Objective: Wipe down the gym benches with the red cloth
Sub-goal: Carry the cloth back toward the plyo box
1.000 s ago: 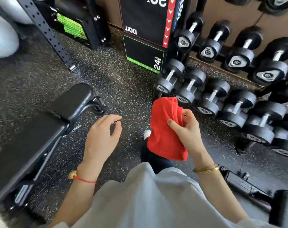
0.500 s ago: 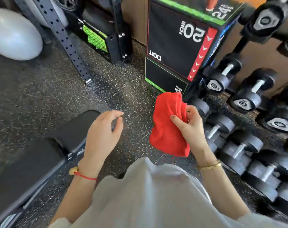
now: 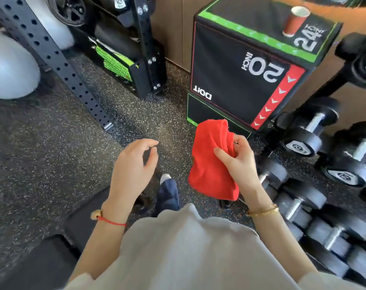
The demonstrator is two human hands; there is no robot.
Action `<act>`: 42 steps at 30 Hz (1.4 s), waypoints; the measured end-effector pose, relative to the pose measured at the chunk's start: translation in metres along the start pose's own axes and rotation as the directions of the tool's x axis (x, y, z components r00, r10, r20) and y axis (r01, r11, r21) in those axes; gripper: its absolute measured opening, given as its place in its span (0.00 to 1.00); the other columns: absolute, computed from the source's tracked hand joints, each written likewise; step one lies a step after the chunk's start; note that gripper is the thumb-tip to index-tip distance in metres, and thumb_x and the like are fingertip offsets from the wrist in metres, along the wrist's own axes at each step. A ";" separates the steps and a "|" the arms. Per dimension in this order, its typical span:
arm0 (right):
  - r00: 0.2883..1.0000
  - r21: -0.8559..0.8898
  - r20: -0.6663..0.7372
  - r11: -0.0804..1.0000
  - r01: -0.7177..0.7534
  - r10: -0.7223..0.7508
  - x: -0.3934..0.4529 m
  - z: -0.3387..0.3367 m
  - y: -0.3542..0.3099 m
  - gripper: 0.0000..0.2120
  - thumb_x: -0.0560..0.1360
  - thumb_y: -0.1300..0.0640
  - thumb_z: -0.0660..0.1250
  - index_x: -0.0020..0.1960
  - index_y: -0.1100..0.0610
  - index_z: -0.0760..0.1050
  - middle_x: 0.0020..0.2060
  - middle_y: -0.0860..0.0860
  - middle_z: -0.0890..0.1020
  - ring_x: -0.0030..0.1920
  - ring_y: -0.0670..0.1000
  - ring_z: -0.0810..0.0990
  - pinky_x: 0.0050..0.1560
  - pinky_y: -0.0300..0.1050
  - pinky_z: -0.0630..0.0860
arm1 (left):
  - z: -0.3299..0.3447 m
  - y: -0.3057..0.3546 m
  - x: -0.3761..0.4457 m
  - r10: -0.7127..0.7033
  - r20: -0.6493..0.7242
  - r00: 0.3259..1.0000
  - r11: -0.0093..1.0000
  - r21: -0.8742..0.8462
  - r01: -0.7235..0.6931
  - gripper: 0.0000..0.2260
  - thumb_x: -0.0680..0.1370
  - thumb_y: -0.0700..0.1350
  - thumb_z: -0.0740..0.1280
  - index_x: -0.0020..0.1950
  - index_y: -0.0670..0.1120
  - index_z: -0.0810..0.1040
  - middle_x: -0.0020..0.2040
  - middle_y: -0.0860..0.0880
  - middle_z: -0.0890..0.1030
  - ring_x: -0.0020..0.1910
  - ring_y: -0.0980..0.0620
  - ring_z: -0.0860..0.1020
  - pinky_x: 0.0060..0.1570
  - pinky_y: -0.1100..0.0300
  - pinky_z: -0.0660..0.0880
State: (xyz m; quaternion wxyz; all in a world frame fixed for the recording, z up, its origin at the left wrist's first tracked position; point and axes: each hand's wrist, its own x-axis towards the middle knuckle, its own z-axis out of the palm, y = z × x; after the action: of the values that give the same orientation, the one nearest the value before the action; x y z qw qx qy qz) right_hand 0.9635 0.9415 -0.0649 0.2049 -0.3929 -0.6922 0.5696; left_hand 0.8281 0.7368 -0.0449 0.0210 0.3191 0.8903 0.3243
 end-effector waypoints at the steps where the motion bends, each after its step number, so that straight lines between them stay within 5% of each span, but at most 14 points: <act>1: 1.000 0.002 -0.012 1.000 0.000 0.000 0.017 0.011 -0.007 0.15 0.70 0.57 0.74 0.53 0.55 0.72 0.45 0.58 0.83 0.47 0.58 0.82 0.52 0.63 0.77 | -0.002 -0.008 0.024 0.014 0.003 1.000 1.000 -0.003 -0.014 0.10 0.79 0.43 0.65 0.59 0.47 0.80 0.52 0.52 0.83 0.49 0.52 0.80 0.49 0.57 0.76; 9: 0.993 0.110 -0.120 0.994 -0.007 0.020 0.153 0.095 -0.070 0.15 0.69 0.55 0.74 0.52 0.55 0.73 0.44 0.54 0.83 0.44 0.51 0.81 0.51 0.56 0.79 | -0.020 -0.057 0.212 0.169 0.081 0.982 0.985 0.021 -0.171 0.10 0.80 0.44 0.64 0.60 0.47 0.80 0.55 0.52 0.82 0.54 0.52 0.80 0.52 0.56 0.79; 13: 0.979 0.132 -0.202 0.991 -0.016 0.042 0.201 0.117 -0.084 0.14 0.68 0.54 0.74 0.51 0.53 0.73 0.43 0.53 0.83 0.42 0.48 0.80 0.51 0.57 0.78 | -0.020 -0.071 0.286 0.216 0.145 0.966 0.975 0.012 -0.220 0.10 0.80 0.44 0.65 0.60 0.47 0.80 0.53 0.52 0.82 0.46 0.54 0.79 0.51 0.62 0.75; 21: 0.948 0.142 -0.299 0.987 -0.072 0.112 0.292 0.135 -0.095 0.14 0.70 0.58 0.74 0.52 0.57 0.73 0.41 0.50 0.82 0.41 0.47 0.80 0.50 0.54 0.78 | 0.005 -0.080 0.401 0.281 0.229 0.932 0.958 -0.005 -0.287 0.10 0.80 0.45 0.63 0.60 0.47 0.80 0.55 0.53 0.82 0.54 0.54 0.79 0.56 0.60 0.76; 31: 0.930 0.133 -0.348 0.988 -0.073 0.115 0.461 0.111 -0.111 0.15 0.68 0.55 0.74 0.51 0.57 0.73 0.45 0.58 0.82 0.44 0.51 0.80 0.52 0.58 0.77 | 0.075 -0.047 0.558 0.304 0.238 0.923 0.952 -0.043 -0.302 0.10 0.80 0.44 0.64 0.59 0.48 0.80 0.54 0.53 0.82 0.54 0.54 0.79 0.55 0.61 0.75; 34: 0.924 0.137 -0.365 0.988 -0.069 0.115 0.525 0.091 -0.121 0.14 0.69 0.56 0.74 0.51 0.55 0.73 0.46 0.55 0.82 0.46 0.51 0.80 0.52 0.54 0.77 | 0.097 -0.025 0.615 0.312 0.231 0.922 0.950 -0.061 -0.306 0.10 0.80 0.45 0.63 0.59 0.48 0.80 0.55 0.53 0.82 0.55 0.55 0.79 0.56 0.59 0.76; 39: 0.897 0.118 -0.435 0.993 -0.032 0.080 0.628 0.056 -0.131 0.14 0.69 0.57 0.74 0.50 0.53 0.72 0.41 0.45 0.80 0.39 0.37 0.77 0.43 0.33 0.73 | 0.136 0.013 0.705 0.353 0.226 0.908 0.935 -0.073 -0.346 0.10 0.80 0.43 0.63 0.59 0.46 0.80 0.56 0.52 0.82 0.56 0.52 0.79 0.59 0.54 0.75; 42: 0.881 0.112 -0.462 0.992 -0.054 0.100 0.676 0.040 -0.134 0.14 0.69 0.56 0.74 0.51 0.54 0.73 0.43 0.46 0.80 0.42 0.43 0.78 0.48 0.41 0.75 | 0.158 0.032 0.746 0.385 0.234 0.893 0.923 -0.085 -0.375 0.10 0.80 0.43 0.63 0.58 0.45 0.80 0.55 0.51 0.82 0.55 0.51 0.79 0.58 0.54 0.76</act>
State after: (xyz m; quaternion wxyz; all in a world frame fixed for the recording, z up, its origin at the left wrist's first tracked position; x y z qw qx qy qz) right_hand 0.4820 1.4363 -0.0597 0.3612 -0.5352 -0.5785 0.4984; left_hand 0.2911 1.2783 -0.0239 0.0738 0.5241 0.7949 0.2968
